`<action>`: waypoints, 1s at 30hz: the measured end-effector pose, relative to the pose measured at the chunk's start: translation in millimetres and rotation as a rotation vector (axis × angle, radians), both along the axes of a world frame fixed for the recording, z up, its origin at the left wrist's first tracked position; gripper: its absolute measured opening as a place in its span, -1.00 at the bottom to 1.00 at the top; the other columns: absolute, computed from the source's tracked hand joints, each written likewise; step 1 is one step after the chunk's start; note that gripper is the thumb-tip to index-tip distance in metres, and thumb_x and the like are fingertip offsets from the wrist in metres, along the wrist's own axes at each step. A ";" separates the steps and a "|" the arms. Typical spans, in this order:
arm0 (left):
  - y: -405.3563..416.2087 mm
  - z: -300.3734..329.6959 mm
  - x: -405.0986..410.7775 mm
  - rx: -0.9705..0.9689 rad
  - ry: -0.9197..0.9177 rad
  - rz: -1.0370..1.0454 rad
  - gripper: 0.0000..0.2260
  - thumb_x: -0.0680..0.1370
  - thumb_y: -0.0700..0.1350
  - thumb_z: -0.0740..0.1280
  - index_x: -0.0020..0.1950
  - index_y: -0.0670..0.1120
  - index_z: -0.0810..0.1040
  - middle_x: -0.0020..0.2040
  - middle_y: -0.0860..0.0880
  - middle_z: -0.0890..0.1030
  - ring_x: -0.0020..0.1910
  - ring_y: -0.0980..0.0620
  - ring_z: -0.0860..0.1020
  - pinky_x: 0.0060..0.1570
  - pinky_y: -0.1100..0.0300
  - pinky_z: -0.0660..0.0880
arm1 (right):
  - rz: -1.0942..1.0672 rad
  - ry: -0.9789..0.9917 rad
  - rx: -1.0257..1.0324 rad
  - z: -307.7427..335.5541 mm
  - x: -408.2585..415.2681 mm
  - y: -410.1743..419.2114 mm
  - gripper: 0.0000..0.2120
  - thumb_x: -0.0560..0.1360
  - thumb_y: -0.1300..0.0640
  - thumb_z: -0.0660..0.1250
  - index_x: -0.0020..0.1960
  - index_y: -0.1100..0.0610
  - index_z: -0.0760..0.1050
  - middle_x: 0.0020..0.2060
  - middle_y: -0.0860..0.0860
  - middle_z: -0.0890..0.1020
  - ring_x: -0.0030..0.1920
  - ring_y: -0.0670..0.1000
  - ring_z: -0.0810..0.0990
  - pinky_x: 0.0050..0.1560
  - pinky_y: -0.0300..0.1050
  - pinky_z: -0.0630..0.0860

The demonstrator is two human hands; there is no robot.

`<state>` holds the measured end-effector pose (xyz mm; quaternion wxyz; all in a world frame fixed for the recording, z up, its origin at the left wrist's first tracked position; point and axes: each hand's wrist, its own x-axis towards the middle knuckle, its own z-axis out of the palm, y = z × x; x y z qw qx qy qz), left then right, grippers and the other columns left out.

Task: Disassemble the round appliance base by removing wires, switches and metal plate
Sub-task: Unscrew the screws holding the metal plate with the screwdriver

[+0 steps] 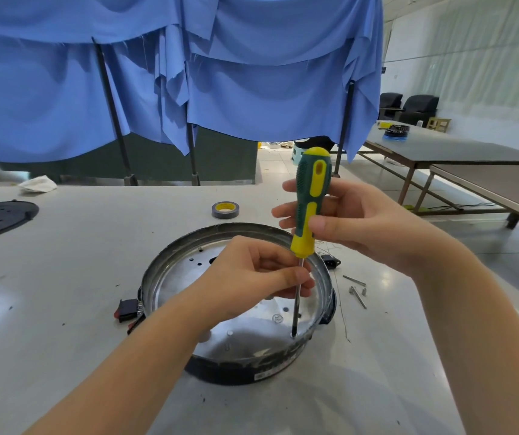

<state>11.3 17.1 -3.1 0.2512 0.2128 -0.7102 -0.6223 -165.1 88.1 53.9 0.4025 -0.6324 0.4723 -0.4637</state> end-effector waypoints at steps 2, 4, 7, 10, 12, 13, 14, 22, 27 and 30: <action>0.2 -1.0 -1.4 -0.022 0.011 0.024 -0.92 0.43 -0.25 0.48 -0.20 -0.07 0.72 -0.21 -0.10 0.73 -0.16 -0.07 0.72 -0.10 0.14 0.65 | -0.081 0.096 -0.026 -0.5 3.6 -1.6 -0.61 0.35 0.07 0.51 0.16 0.01 0.54 -0.04 -0.10 0.70 0.01 -0.08 0.67 -0.02 -0.27 0.57; 1.0 -1.2 -2.1 -0.038 0.027 0.045 -0.92 0.40 -0.25 0.51 -0.23 -0.08 0.72 -0.24 -0.12 0.72 -0.21 -0.07 0.72 -0.15 0.17 0.64 | -0.143 0.161 -0.058 -0.7 6.5 -2.9 -0.60 0.24 0.00 0.53 0.05 -0.02 0.56 -0.16 -0.18 0.68 -0.11 -0.15 0.67 -0.12 -0.33 0.56; 1.6 -1.3 -2.3 -0.086 0.027 0.073 -0.90 0.36 -0.27 0.54 -0.29 -0.11 0.69 -0.27 -0.13 0.71 -0.28 -0.02 0.70 -0.30 0.26 0.59 | -0.140 0.082 -0.084 -1.1 4.3 -1.8 -0.56 0.18 0.13 0.53 0.04 0.04 0.55 -0.16 -0.03 0.72 -0.10 -0.04 0.70 -0.14 -0.27 0.59; 2.2 -0.9 -3.6 -0.099 0.034 0.094 -0.86 0.33 -0.30 0.56 -0.31 -0.10 0.65 -0.33 -0.11 0.69 -0.35 0.04 0.68 -0.34 0.35 0.53 | -0.054 0.017 -0.052 0.9 2.7 1.6 -0.53 0.28 0.24 0.47 0.17 0.14 0.49 -0.08 0.09 0.72 -0.02 0.07 0.70 -0.08 -0.17 0.61; 2.2 -0.5 -3.9 -0.096 0.025 0.095 -0.87 0.34 -0.28 0.55 -0.29 -0.11 0.65 -0.34 -0.08 0.69 -0.34 0.05 0.67 -0.33 0.36 0.52 | 0.005 0.006 -0.034 0.7 3.8 1.8 -0.55 0.38 0.31 0.39 0.25 0.19 0.44 0.00 0.10 0.71 0.03 0.07 0.69 -0.06 -0.18 0.61; 2.0 -0.4 -3.6 -0.084 0.021 0.079 -0.89 0.37 -0.27 0.53 -0.26 -0.10 0.66 -0.31 -0.07 0.70 -0.31 0.05 0.68 -0.30 0.35 0.53 | 0.021 0.006 -0.028 0.3 4.5 1.5 -0.57 0.42 0.33 0.35 0.28 0.20 0.42 0.03 0.10 0.70 0.05 0.07 0.68 -0.04 -0.19 0.60; 2.0 -0.3 -3.4 -0.070 0.014 0.049 -0.92 0.41 -0.26 0.51 -0.21 -0.09 0.68 -0.27 -0.07 0.71 -0.26 0.03 0.69 -0.25 0.33 0.56 | 0.028 0.009 -0.025 0.1 5.1 1.3 -0.57 0.45 0.35 0.32 0.30 0.19 0.40 0.06 0.10 0.69 0.07 0.07 0.68 -0.02 -0.18 0.60; 2.9 -2.2 -1.4 -0.052 -0.060 -0.028 -0.87 0.55 -0.30 0.35 -0.04 -0.12 0.68 -0.15 -0.07 0.73 -0.11 0.00 0.71 -0.10 0.29 0.59 | -0.049 0.126 0.018 -1.1 1.6 -2.0 -0.63 0.50 0.29 0.34 0.27 0.06 0.44 0.05 -0.01 0.69 0.08 -0.01 0.66 0.06 -0.20 0.59; 2.9 -3.0 -3.0 -0.109 -0.025 0.046 -0.89 0.45 -0.31 0.47 -0.20 -0.12 0.68 -0.25 -0.09 0.72 -0.21 -0.05 0.71 -0.17 0.27 0.61 | -0.161 0.307 -0.005 0.0 10.0 -2.4 -0.64 0.22 -0.17 0.45 -0.02 -0.10 0.56 -0.12 -0.18 0.67 -0.05 -0.11 0.67 -0.05 -0.31 0.60; 3.2 -4.0 -4.5 -0.203 -0.031 0.100 -0.89 0.36 -0.27 0.56 -0.26 -0.17 0.64 -0.29 -0.09 0.71 -0.28 -0.04 0.70 -0.21 0.28 0.60 | -0.159 0.293 -0.013 1.3 9.7 -2.0 -0.63 0.19 -0.13 0.48 -0.05 -0.06 0.57 -0.21 -0.18 0.68 -0.14 -0.13 0.68 -0.15 -0.36 0.57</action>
